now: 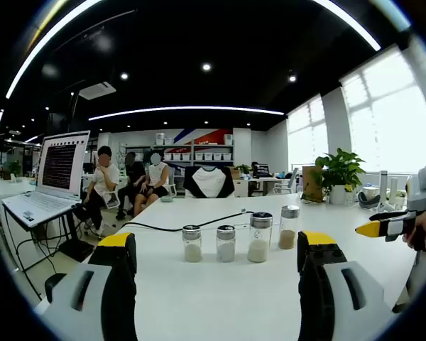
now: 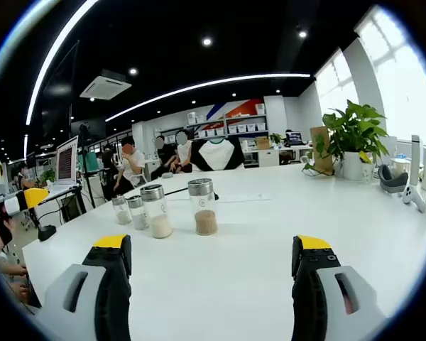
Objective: Rotate the seasoning bottle until the label or dispensing opening points toward the visible target arrow and the bottle remains upright within the marked orientation range
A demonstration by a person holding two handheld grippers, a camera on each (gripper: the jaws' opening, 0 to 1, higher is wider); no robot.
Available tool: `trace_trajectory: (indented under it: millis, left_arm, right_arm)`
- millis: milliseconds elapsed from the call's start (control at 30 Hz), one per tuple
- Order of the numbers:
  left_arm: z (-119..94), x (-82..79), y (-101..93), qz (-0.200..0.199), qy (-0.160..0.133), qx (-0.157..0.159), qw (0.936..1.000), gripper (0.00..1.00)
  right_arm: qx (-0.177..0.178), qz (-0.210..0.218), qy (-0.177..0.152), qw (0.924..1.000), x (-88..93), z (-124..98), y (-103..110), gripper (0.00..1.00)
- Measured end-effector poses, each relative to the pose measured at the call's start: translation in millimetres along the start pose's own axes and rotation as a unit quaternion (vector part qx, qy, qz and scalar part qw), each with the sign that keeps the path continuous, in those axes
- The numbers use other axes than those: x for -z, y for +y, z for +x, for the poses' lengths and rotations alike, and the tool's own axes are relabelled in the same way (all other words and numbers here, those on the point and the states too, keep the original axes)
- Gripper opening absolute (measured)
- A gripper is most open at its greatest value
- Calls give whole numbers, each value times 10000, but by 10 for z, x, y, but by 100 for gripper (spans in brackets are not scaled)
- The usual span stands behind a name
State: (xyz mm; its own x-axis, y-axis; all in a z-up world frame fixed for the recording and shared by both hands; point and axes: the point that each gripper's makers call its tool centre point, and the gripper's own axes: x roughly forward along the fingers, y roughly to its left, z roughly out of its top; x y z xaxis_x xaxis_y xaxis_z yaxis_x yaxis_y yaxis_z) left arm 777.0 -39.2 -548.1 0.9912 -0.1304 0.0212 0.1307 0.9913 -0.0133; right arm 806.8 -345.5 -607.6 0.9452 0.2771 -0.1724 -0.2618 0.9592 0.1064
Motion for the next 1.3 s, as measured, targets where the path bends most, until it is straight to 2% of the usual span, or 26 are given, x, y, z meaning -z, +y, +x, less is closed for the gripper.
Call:
trace_trajectory:
  millis: [433,1300]
  left_arm:
    - [-42,-16,22,4,-57,-26,10000,99]
    - [-42,-12,48,-49,-48,-40,10000,99]
  right_arm:
    - [-24,42,64,10000,53,-8,-7,96]
    - [-137,-50,75,9999,-6,48,79,95]
